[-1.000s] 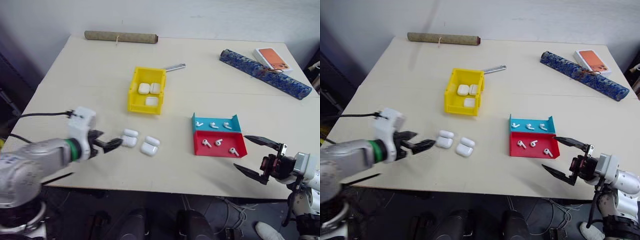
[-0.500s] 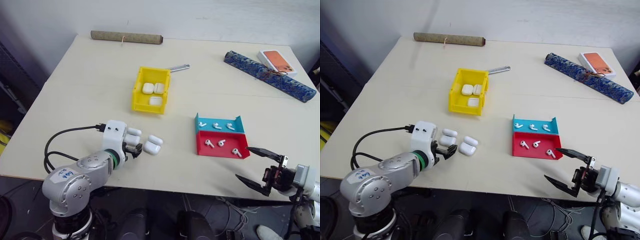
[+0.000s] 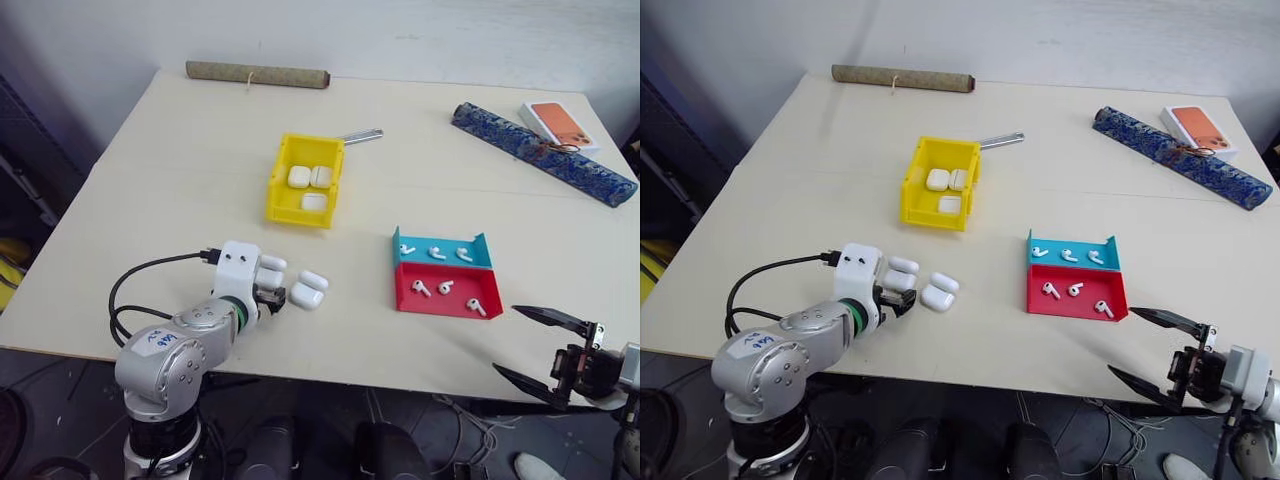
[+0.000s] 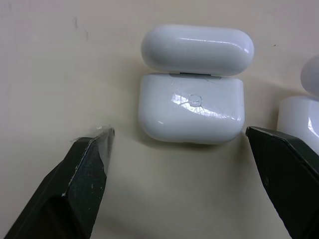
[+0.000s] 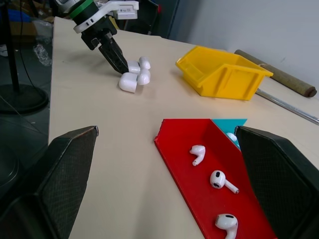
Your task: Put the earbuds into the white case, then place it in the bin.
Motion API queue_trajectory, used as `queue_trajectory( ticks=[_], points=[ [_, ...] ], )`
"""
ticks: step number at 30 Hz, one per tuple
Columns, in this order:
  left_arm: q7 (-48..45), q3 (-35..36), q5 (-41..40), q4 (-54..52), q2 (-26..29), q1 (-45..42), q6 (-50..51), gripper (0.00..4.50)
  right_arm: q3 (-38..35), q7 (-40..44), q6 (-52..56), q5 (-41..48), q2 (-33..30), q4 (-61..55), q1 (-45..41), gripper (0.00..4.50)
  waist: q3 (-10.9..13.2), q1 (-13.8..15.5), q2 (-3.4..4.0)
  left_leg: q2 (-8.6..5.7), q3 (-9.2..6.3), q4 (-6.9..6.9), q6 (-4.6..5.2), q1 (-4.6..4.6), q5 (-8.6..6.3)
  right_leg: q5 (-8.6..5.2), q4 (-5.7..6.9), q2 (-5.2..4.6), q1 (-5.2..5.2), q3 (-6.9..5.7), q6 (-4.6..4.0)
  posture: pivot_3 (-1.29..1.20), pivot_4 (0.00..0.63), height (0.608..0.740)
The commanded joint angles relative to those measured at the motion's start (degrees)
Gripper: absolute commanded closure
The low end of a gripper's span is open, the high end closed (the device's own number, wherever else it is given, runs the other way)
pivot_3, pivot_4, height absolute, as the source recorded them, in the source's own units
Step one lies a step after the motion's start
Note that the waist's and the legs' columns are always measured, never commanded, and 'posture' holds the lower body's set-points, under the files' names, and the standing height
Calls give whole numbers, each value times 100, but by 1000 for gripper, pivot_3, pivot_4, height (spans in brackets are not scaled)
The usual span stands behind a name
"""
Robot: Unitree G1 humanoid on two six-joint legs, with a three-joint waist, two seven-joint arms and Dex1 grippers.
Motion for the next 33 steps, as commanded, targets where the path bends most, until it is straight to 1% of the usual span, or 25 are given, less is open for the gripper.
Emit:
queue_trajectory(
  ticks=[1, 2, 11, 15, 21, 24, 27, 28, 33],
  points=[
    [-201, -110, 219, 101, 83, -51, -174, 22, -44, 381, -261, 200, -59, 68, 58, 0, 0, 0, 0, 0, 0, 0, 1, 0, 0, 0, 0, 0, 0, 0, 0, 0, 150, 740],
    [-245, -188, 266, 102, 139, -38, -193, 22, -33, 381, -308, 212, -49, 98, 57, 0, 0, 0, 0, 0, 0, 0, 1, 0, 0, 0, 0, 0, 0, 0, 0, 0, 150, 740],
    [-421, -435, 711, 483, 29, -97, -615, 22, 148, 381, -543, 128, 83, 251, -56, 0, 0, 5, 1, 0, 0, 0, 0, 2, 0, 0, 0, -2, 2, 0, 0, 0, 150, 740],
    [-367, -615, 913, 506, -114, 6, -689, 22, 149, 229, -315, -101, 220, -118, -219, 0, -4, 5, 7, 0, 0, 1, -1, 2, 0, 0, 1, -3, 2, 0, 0, 0, 150, 740],
    [-375, -801, 1155, 514, -281, 151, -718, 22, 133, -130, 74, -324, 274, -716, -250, 0, -6, 61, 10, 0, -2, 1, -4, 2, -3, 0, 1, -5, 4, 1, 0, 0, 150, 740],
    [-393, -830, 1245, 517, -315, 197, -791, 623, 87, -204, 220, -377, 286, -884, -250, 0, -6, 82, 11, 0, -1, 0, -3, 2, -3, 0, 1, -5, 3, 2, 0, 0, 150, 740],
    [-467, -850, 1329, 604, -245, 240, -958, 1503, 59, -288, 361, -425, 279, -1028, -270, 0, -7, 88, 12, 0, -1, -1, -2, 2, -2, 0, 1, -4, 3, 2, 0, 0, 150, 740],
    [-494, -852, 1352, 623, -228, 252, -1005, 1725, 51, -307, 397, -439, 278, -1062, -276, 0, -8, 88, 14, 0, -1, -1, -2, 3, -2, 0, 1, -4, 3, 1, 0, 0, 150, 740],
    [-756, -844, 1405, 564, 97, 415, -1292, 1726, 59, -444, 529, -554, 276, -1222, -292, 0, -11, 85, 18, 0, -1, -2, -15, 4, -9, 0, 1, -4, 3, 2, 0, 0, 150, 740]
  ],
)
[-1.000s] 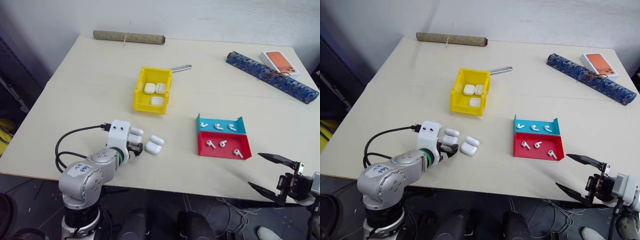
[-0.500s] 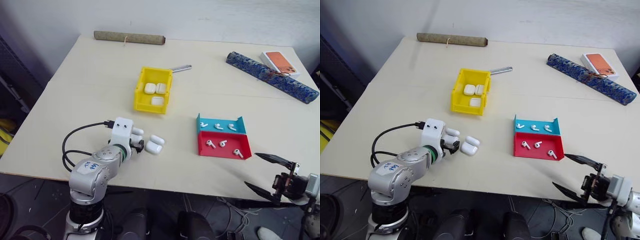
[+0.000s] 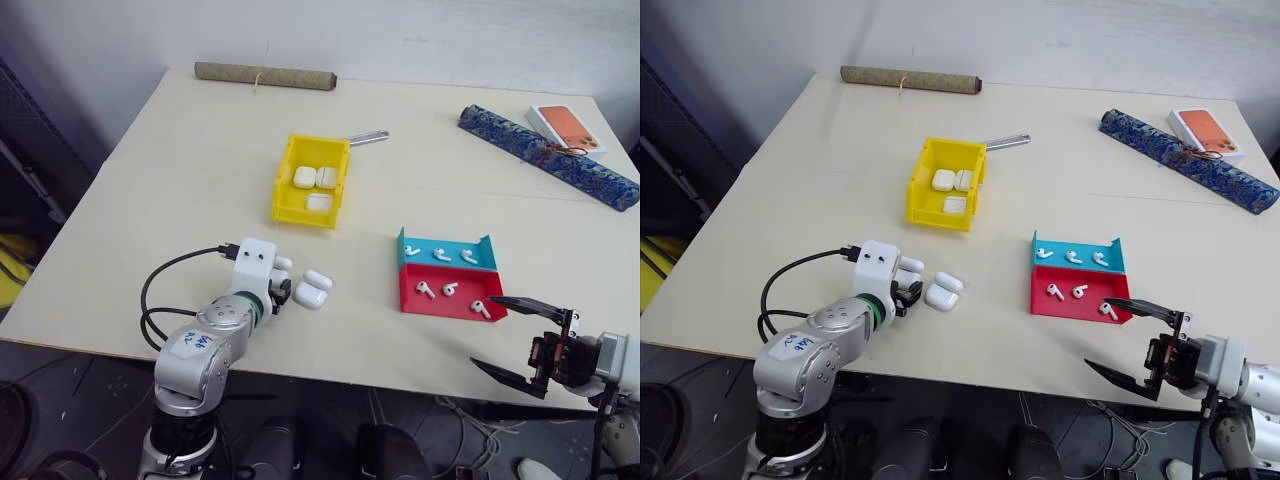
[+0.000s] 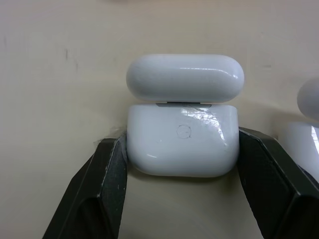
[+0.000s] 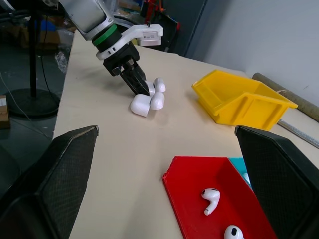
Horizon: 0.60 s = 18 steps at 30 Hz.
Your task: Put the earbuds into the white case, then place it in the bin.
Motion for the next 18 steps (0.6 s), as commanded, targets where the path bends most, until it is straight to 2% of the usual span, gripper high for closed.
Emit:
queue_trajectory(
  ticks=[1, 4, 8, 10, 12, 15, 18],
  points=[
    [-285, 93, 75, -30, 294, 327, -258, 1726, -127, -137, 76, -85, 15, -271, -2, 0, 0, -17, 0, 0, 0, 0, -4, 0, -2, 0, 0, 0, 0, 0, 0, 0, 150, 740],
    [-1356, 666, -345, -256, 867, 922, -1371, 1726, -100, -336, 189, -175, 49, -512, 44, 0, -1, -119, 1, 2, 2, -10, -6, 0, -3, 0, 0, 1, -8, 1, -1, 0, 150, 740],
    [-4127, 1689, -1194, 232, 1974, 2093, -3748, 1726, -101, -641, 494, -264, -12, -846, 92, 0, -1, -236, 3, 24, 11, -17, -1, 1, 0, -14, 2, 12, -21, -9, -25, 0, 150, 740],
    [-5328, 2160, -1579, 787, 2264, 2312, -4888, 1726, -162, -850, 806, -305, -147, -998, 94, 0, 1, -239, 5, 30, 13, -19, -5, 0, -2, -21, 1, 12, -25, -13, -37, 0, 150, 740],
    [-5823, 2324, -1931, 1274, 2271, 1918, -5358, 1726, -244, -986, 1122, -353, -353, -1096, 82, 0, 3, -174, 10, 29, 10, -13, -23, -4, -15, -22, -3, 6, -25, -15, -40, 0, 150, 740],
    [-6051, 2148, -2154, 1597, 2144, 1333, -5571, 1726, -337, -1098, 1470, -424, -635, -1240, 103, 0, 4, -66, 10, 21, 6, -4, -12, -14, -15, -20, -21, -5, -20, -12, -41, 0, 150, 740],
    [-6258, 1822, -2563, 1603, 1660, 757, -5769, 1726, -591, -1557, 2024, -633, -986, -1579, 247, 0, 3, -79, 10, 13, 9, -2, 4, -20, -18, 1, -31, -13, -17, -8, -22, 0, 150, 740]
  ],
)
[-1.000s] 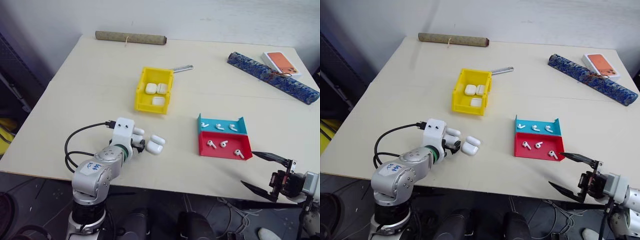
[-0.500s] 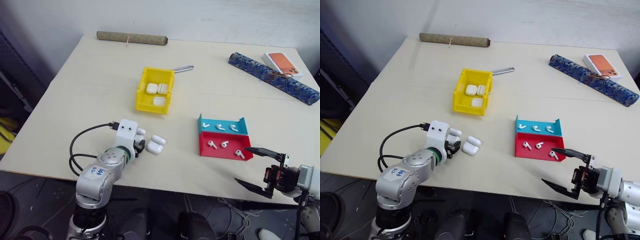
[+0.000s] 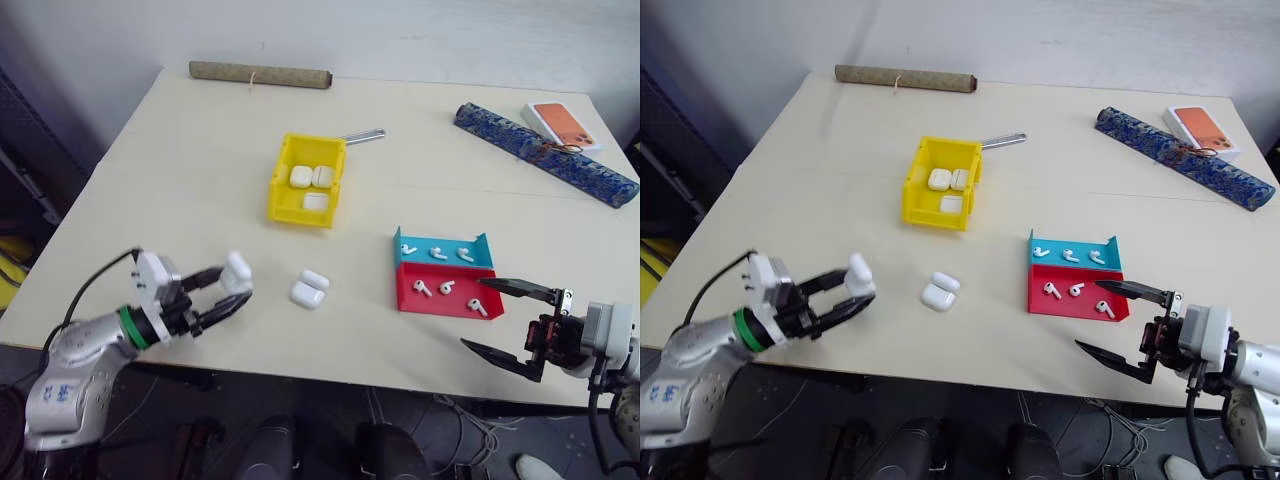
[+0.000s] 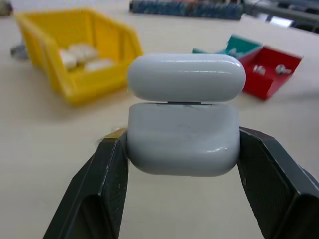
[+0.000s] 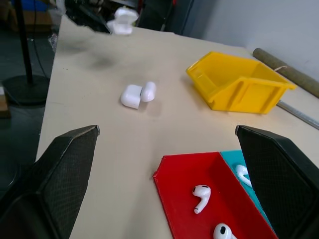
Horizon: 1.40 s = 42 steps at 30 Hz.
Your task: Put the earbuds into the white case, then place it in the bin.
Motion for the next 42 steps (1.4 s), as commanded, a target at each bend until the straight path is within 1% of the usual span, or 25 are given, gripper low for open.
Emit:
queue_trajectory(
  ticks=[1, 3, 5, 6, 8, 11, 13, 14, 16, 17, 19, 21, 23, 26, 29, 32, 34, 36, 37, 42],
  points=[
    [-391, -398, -652, -174, -491, -407, -339, 1726, -500, -467, 596, -134, -361, -497, 201, 0, 0, -15, -1, -4, 0, 1, 6, -4, -1, 9, 2, -2, -3, -1, 14, 0, 150, 740],
    [-560, -586, -1087, -242, -938, -599, -415, 1726, -848, -796, 924, -253, -483, -682, 402, 0, -2, -18, -3, -5, 0, 3, 39, -13, 10, 12, 0, 3, -6, -4, 18, 0, 150, 740],
    [-682, -892, -1223, -210, -1405, -764, -617, 1726, -1288, -1372, 1378, -508, -495, -789, 662, 0, -3, -21, -6, -3, -2, 2, 40, -27, 12, 13, 8, 17, -10, -13, 20, 0, 150, 740],
    [-708, -1057, -1258, -199, -1634, -843, -695, 1726, -1494, -1461, 1553, -646, -516, -846, 905, 0, -3, -15, -5, -3, -3, 3, 39, -30, 12, 13, 8, 21, -10, -18, 21, 0, 150, 740],
    [-715, -1330, -1247, -108, -2020, -995, -815, 1726, -1841, -1272, 1642, -743, -470, -887, 1470, 0, -2, 27, -7, -8, -7, 4, 42, -42, 13, 13, 6, 22, -13, -25, 21, 0, 150, 740],
    [-818, -1645, -954, 166, -2391, -1141, -1248, 1726, -2151, -1182, 1788, -1034, -461, -717, 2110, 0, -2, 70, -8, -15, -10, 5, 49, -46, 17, 15, -8, 28, -8, -27, 29, 0, 150, 740],
    [-994, -1923, -713, 404, -2709, -1176, -1770, 1726, -2271, -1184, 1610, -1147, -398, -319, 2175, 0, -1, 52, -9, -15, -4, 9, 57, -45, 21, 19, -18, 29, -4, -23, 36, 0, 150, 740],
    [-1078, -2044, -724, 424, -2804, -1156, -1860, 1726, -2274, -1111, 1452, -1210, -412, -166, 2180, 0, 0, 33, -11, -18, 7, 14, 62, -43, 23, 22, -38, 29, -3, -16, 42, 0, 150, 740],
    [-1142, -2222, -725, 429, -2885, -1140, -1902, 1726, -2218, -958, 1289, -1240, -516, 9, 2028, 0, 0, -8, -11, -19, 13, 14, 69, -44, 22, 22, -53, 23, -2, -4, 41, 0, 150, 740],
    [-1168, -2263, -731, 430, -2884, -1140, -1921, 1726, -2182, -925, 1396, -1153, -604, 20, 1874, 0, 0, -38, -12, -19, 14, 13, 72, -44, 24, 24, -58, 22, 0, -1, 39, 0, 150, 740],
    [-1191, -2285, -709, 477, -2847, -1146, -2001, 1726, -2044, -790, 1656, -974, -853, -65, 1510, 0, -4, -108, -3, -14, 21, 15, 74, -40, 27, 34, -56, 20, -1, 9, 35, 0, 150, 740],
    [-1209, -2271, -701, 500, -2764, -1139, -2046, 1726, -1827, -911, 2255, -892, -1133, -353, 1171, 0, -9, -174, 6, -12, 24, 15, 75, -34, 33, 39, -50, 19, -1, 12, 31, 0, 150, 740],
    [-1201, -2267, -690, 498, -2704, -1131, -2090, 1726, -1679, -874, 2712, -723, -1309, -628, 984, 0, -8, -163, 4, -10, 19, 12, 69, -35, 40, 41, -42, 18, -6, 11, 28, 0, 150, 740],
    [-1115, -2266, -673, 471, -2556, -1106, -1977, 1726, -1123, -860, 3488, -711, -1746, -1061, 768, 0, -9, -140, 6, -9, -8, 16, 62, -38, 40, 41, -25, 20, -7, -4, 27, 0, 150, 740],
    [-1017, -2276, -700, 424, -2469, -1106, -1875, 1726, -561, -986, 3928, -803, -2009, -1255, 387, 0, -7, -89, 4, -10, -17, 25, 63, -50, 40, 42, -26, 19, -8, -12, 28, 0, 150, 740],
    [-1008, -2215, -704, 452, -2394, -1154, -1909, 1726, -42, -1305, 4338, -892, -2028, -1472, -75, 573, -7, -32, 2, -10, -23, 49, 69, -63, 36, 45, -31, 18, -7, -18, 34, 0, 150, 740],
    [-1012, -2166, -692, 493, -2336, -1185, -1927, 1726, 293, -1604, 4614, -1077, -2017, -1588, -345, 1191, -7, -22, 2, -11, -26, 58, 72, -70, 34, 47, -34, 17, -7, -17, 39, 0, 150, 740],
    [-1013, -2133, -698, 523, -2289, -1203, -1939, 1726, 666, -2084, 5121, -1406, -2060, -1606, -670, 1828, -7, -17, 2, -12, -28, 63, 72, -74, 33, 48, -37, 17, -7, -17, 39, 0, 150, 740],
    [-1013, -2129, -701, 531, -2275, -1207, -1944, 1726, 789, -2223, 5296, -1525, -2089, -1609, -769, 1828, -7, -18, 3, -12, -28, 64, 72, -78, 32, 48, -38, 17, -9, -17, 40, 0, 150, 740],
    [-1010, -2138, -695, 520, -2250, -1126, -1970, 1726, 1341, -2393, 5875, -1661, -2081, -1693, -1511, 1828, -7, -34, 4, -11, -28, 65, 69, -80, 30, 48, -37, 19, -12, -17, 40, 0, 150, 740]
  ],
)
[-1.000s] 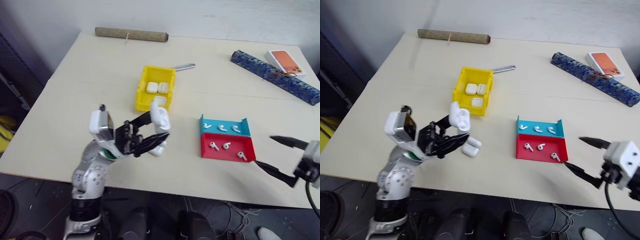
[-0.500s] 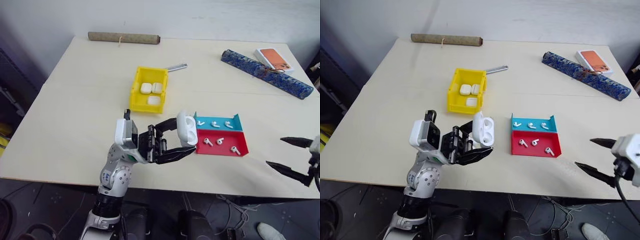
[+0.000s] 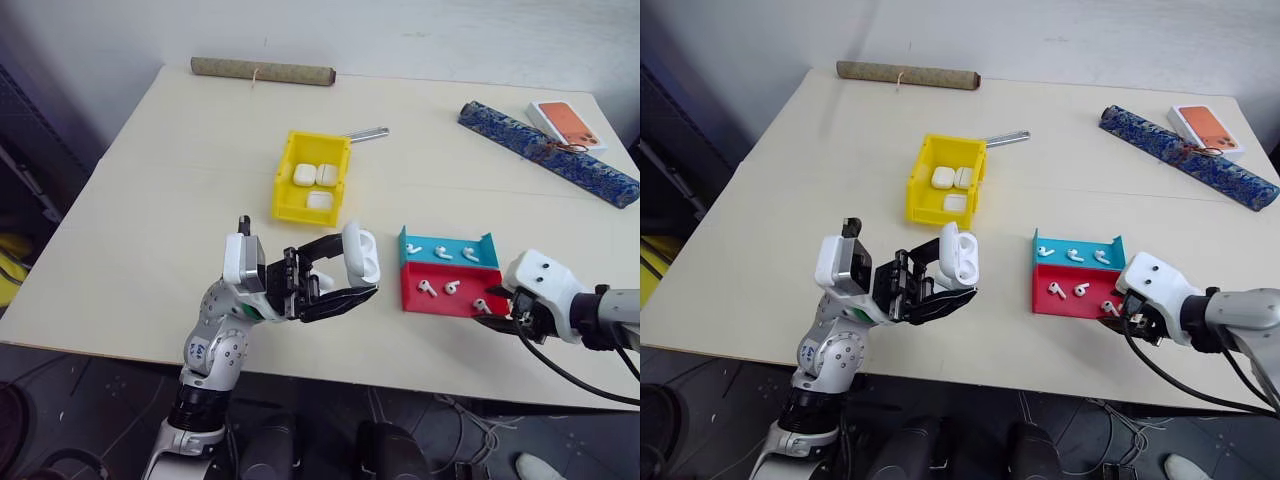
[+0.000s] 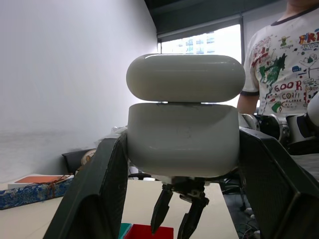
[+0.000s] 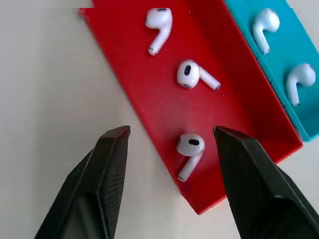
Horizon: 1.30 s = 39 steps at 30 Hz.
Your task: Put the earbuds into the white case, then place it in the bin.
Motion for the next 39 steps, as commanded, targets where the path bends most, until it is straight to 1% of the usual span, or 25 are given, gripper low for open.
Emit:
queue_trajectory(
  ticks=[1, 8, 14, 19, 26, 31, 39],
  points=[
    [-4, -28, -41, -124, -8, 41, -75, 1726, 191, -118, 340, -134, -136, -163, -384, 1828, 0, -7, 1, 0, 1, 0, 0, 0, 0, 0, 0, 0, -1, 1, 0, 0, 150, 740],
    [22, -90, -14, -131, -20, 60, -89, 1726, 1017, -128, 888, -492, -344, -201, -1075, 1828, 0, -12, 1, 0, 1, 0, 0, -1, 0, 0, 2, 0, -2, 0, 0, 0, 150, 740],
    [46, -171, 12, -182, -28, 91, -89, 1726, 1434, -161, 1539, -603, -390, -397, -1465, 1828, 0, -15, 1, 0, 2, 0, 0, -3, 0, 0, 4, 0, -6, 0, 0, 0, 150, 740],
    [69, -205, 32, -197, -30, 114, -105, 1726, 1655, -234, 1898, -700, -406, -454, -1639, 1828, 0, -21, 1, 0, 3, 0, 0, -4, 0, 0, 3, 0, -6, 1, 0, 0, 150, 740],
    [102, -274, 60, -225, -28, 147, -147, 1726, 1927, -324, 2059, -826, -340, -365, -1725, 1828, 0, -26, 1, 0, 3, 0, -1, -4, 0, 0, 4, 0, -7, 0, 0, 0, 150, 740],
    [117, -303, 61, -269, -4, 197, -158, 1726, 1961, -410, 2249, -779, -184, -318, -1825, 1828, 0, -28, 1, 0, 3, 0, -1, -5, 0, 0, 3, 0, -7, 0, 0, 0, 150, 740],
    [100, -292, 40, -271, 47, 204, -159, 1726, 2026, -385, 2385, -787, -200, -316, -1853, 1828, 0, -27, 1, 0, 2, 0, -1, -6, 0, 0, 3, 0, -8, 0, 0, 0, 150, 740]
  ],
)
